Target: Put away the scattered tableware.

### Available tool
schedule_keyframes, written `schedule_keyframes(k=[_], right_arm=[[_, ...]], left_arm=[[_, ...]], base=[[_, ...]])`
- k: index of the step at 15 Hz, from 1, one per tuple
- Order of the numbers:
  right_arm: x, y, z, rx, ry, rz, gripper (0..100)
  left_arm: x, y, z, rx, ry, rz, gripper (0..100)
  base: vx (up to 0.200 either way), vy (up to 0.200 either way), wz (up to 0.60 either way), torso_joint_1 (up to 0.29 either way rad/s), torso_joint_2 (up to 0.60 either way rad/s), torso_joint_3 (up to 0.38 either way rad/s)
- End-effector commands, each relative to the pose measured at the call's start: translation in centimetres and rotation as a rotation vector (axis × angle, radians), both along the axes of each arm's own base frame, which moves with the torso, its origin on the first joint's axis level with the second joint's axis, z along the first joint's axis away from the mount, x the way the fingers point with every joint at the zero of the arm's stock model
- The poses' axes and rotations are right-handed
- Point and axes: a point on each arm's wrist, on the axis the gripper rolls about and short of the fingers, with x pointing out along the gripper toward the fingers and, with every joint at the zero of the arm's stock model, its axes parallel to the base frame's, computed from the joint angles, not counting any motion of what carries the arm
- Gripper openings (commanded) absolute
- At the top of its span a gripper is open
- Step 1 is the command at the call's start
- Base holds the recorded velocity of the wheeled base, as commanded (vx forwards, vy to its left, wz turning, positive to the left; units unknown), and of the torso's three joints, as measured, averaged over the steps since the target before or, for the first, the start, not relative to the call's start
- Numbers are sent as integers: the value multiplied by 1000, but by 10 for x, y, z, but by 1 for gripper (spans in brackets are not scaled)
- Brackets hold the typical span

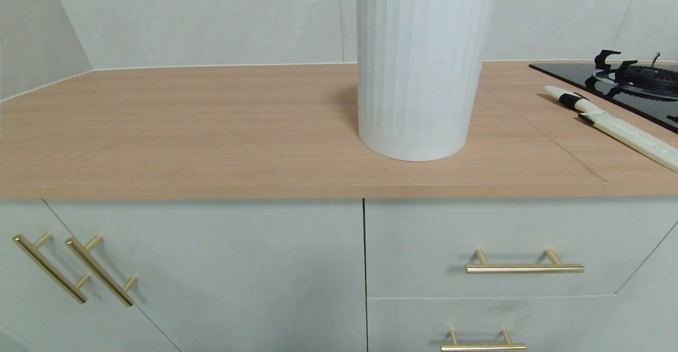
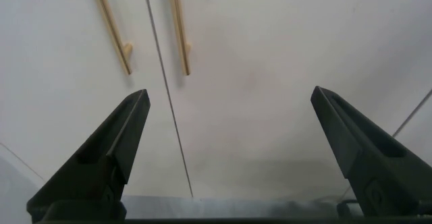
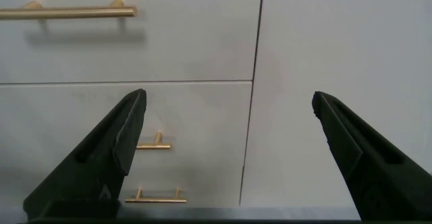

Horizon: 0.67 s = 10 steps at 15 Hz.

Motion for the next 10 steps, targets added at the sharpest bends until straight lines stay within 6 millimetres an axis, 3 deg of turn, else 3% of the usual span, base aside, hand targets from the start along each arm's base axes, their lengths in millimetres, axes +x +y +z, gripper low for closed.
schedule_keyframes(k=[1, 3, 10], right_arm=[[0, 0, 0, 0, 2, 0, 100], [0, 0, 0, 0, 2, 0, 100], [0, 0, 0, 0, 2, 0, 100]], left_arm=[[0, 0, 0, -2, 1, 1, 100], [0, 0, 0, -6, -1, 1, 100], [0, 0, 0, -6, 1, 1, 100]], base=[[0, 0, 0, 0, 0, 0], [200, 0, 0, -2, -2, -2], [0, 0, 0, 0, 0, 0]])
